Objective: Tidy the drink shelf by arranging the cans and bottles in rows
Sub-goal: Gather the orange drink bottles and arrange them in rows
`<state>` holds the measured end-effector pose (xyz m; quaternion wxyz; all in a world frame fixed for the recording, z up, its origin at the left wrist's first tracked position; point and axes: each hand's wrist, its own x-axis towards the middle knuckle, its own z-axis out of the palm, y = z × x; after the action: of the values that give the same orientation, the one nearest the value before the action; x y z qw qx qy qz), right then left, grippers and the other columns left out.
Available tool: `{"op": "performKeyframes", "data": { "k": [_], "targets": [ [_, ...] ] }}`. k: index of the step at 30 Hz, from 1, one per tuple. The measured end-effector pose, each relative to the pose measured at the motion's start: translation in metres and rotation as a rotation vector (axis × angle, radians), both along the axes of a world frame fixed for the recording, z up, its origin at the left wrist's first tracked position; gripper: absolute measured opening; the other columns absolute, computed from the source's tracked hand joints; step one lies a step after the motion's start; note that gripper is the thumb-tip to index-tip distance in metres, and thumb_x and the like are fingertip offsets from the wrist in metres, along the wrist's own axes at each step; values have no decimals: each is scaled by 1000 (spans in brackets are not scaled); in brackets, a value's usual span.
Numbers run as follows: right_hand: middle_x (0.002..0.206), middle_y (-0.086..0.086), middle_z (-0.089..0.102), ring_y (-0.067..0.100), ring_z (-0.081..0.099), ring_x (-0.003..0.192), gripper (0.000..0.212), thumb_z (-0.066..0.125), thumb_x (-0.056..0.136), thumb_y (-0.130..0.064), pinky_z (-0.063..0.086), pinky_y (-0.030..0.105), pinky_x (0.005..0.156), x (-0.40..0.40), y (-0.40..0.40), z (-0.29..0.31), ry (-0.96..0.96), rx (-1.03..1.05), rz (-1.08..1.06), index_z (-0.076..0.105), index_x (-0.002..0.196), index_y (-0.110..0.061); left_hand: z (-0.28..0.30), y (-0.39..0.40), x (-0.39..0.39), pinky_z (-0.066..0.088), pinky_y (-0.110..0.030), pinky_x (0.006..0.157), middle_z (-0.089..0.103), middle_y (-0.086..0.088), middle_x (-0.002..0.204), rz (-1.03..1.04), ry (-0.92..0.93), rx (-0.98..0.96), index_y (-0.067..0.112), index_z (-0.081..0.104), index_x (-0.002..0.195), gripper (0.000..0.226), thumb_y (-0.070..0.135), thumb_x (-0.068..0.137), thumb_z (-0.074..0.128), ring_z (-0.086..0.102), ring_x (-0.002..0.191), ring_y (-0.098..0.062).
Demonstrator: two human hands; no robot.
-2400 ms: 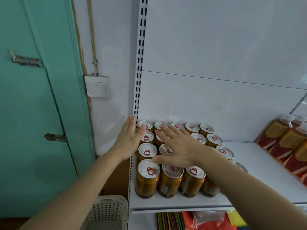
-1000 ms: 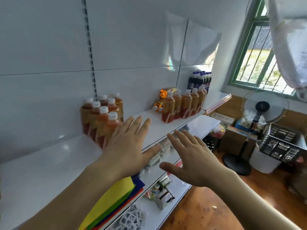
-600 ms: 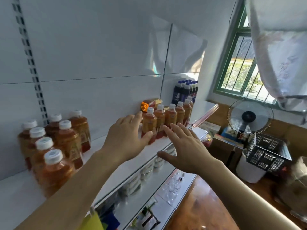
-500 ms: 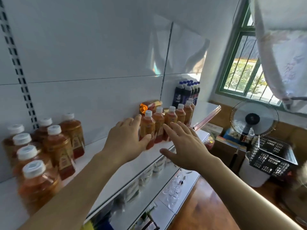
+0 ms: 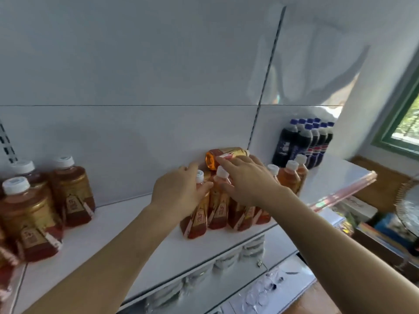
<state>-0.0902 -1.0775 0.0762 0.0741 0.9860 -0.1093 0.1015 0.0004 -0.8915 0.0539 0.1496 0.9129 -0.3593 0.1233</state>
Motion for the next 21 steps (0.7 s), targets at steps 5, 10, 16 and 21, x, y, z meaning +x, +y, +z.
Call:
{"op": "performKeyframes", "data": {
  "k": [5,10,16,21],
  "targets": [
    [122,0,74,26,64,119,41,48,109,-45,49,41,100,20,-11,7,48,70,108,49,148,-34,11,-8,-7,38,-36,63,67,-1,101,65,-34,37,22,43,107,26,47,108,48,58,79,-26],
    [117,-2,75,27,65,114,42,51,108,-46,43,35,83,28,10,9,36,34,301,51,147,-34,17,25,1,40,-36,66,68,3,99,70,-5,78,23,54,113,13,33,105,54,55,80,-23],
    [121,-1,75,30,64,113,38,49,108,-46,57,48,89,76,65,-2,50,122,397,48,145,-37,24,91,35,54,-41,90,71,-4,128,174,93,93,27,56,138,33,30,105,55,66,115,-26],
    [137,-1,69,31,66,117,40,46,111,-36,56,43,86,124,101,-11,45,192,433,44,150,-34,25,131,67,53,-36,91,67,-5,139,253,156,58,25,54,144,41,18,104,54,64,120,-25]
  ]
}}
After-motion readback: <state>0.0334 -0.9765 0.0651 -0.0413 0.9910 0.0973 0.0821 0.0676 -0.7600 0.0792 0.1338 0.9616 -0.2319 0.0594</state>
